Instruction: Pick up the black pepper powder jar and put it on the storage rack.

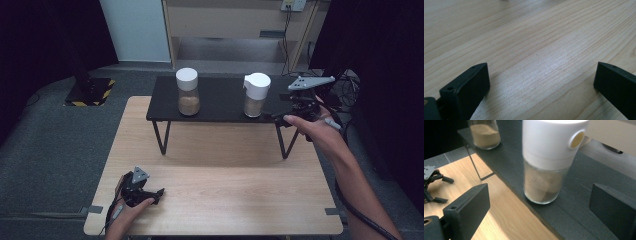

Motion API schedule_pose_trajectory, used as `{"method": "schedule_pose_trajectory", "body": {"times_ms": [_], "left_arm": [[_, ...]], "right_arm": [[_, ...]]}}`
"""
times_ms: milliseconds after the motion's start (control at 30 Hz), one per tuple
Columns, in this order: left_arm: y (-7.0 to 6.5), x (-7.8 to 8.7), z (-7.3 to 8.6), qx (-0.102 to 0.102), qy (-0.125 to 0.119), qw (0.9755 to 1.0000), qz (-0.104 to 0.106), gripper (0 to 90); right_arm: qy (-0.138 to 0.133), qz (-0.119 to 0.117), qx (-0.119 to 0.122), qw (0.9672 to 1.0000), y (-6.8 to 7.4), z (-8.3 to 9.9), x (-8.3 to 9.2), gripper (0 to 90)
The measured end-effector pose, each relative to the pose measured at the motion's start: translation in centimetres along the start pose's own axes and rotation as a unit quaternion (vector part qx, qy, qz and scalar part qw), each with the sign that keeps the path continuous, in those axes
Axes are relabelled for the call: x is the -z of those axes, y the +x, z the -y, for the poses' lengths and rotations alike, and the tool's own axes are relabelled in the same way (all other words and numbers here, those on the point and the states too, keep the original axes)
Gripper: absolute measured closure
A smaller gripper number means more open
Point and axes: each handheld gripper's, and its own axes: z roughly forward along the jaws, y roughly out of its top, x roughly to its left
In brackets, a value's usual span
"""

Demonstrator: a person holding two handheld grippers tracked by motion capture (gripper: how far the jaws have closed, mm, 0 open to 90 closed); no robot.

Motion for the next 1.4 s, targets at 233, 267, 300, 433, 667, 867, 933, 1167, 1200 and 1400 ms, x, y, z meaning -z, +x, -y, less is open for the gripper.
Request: {"method": "schedule_pose_trajectory", "body": {"times_ms": [233,267,300,433,667,867,933,1167,1200,1400], "left_arm": [[0.1,0.0,0.0,-0.001,0.0,1.0,0.001,0.0],[0.1,0.0,0.0,-0.002,0.0,1.0,0.002,0.0],[0.1,0.0,0.0,-0.002,0.0,1.0,0.002,0.0],[0.1,0.0,0.0,-0.002,0.0,1.0,0.002,0.0],[0.1,0.0,0.0,-0.002,0.0,1.0,0.002,0.0],[0.1,0.0,0.0,-0.002,0.0,1.0,0.002,0.0],[0.1,0.0,0.0,-0.002,0.0,1.0,0.001,0.0],[0.1,0.0,0.0,-0.002,0.0,1.0,0.001,0.0],[0.1,0.0,0.0,-0.002,0.0,1.0,0.002,0.0],[0.1,0.0,0.0,-0.002,-0.001,1.0,0.001,0.0]], "right_arm": [[0.029,0.005,0.017,0.9994,1.4,0.5,-0.2,4.3],[0.03,0.003,0.018,0.9994,1.5,0.6,-0.3,4.3],[0.031,0.002,0.019,0.9993,1.7,0.7,-0.4,4.4],[0.041,0.0,0.023,0.9989,2.5,1.2,-0.7,4.4],[0.051,-0.007,0.025,0.9984,3.7,2.3,-1.1,4.5],[0.059,-0.015,0.029,0.9977,4.3,3.2,-1.3,4.5],[0.061,-0.015,0.03,0.9976,4.4,3.5,-1.4,4.5],[0.067,-0.01,0.027,0.9973,4.8,4.9,-1.6,4.5],[0.069,-0.009,0.027,0.9972,4.9,5.1,-1.7,4.6],[0.083,-0.014,0.022,0.9962,4.9,6.1,-2.4,4.8]]}}
